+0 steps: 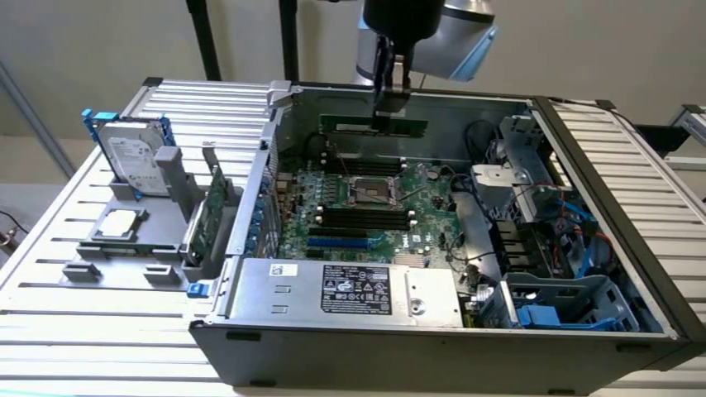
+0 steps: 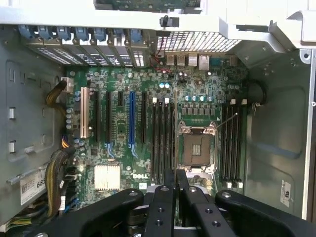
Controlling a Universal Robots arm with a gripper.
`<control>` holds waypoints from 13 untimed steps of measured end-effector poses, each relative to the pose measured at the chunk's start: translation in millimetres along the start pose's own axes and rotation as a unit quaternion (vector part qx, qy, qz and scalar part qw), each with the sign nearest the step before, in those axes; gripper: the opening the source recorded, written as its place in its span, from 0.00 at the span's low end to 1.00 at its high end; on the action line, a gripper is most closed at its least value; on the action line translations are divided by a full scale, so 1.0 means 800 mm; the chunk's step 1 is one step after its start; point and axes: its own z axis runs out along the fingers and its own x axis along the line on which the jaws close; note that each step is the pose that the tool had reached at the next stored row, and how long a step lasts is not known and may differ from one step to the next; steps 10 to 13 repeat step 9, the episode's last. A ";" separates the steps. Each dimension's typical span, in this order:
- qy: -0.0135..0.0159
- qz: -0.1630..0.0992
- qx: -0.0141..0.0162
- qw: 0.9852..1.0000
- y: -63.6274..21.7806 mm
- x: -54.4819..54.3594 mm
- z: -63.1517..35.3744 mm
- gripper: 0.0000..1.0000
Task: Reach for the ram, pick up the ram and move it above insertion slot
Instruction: 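Pick up the ram and move it above insertion slot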
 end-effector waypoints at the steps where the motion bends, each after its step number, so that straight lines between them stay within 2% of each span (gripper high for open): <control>1: 0.000 0.000 0.000 1.000 -0.001 0.000 0.000 0.13; 13: 0.000 0.000 0.000 1.000 -0.002 0.000 0.000 0.13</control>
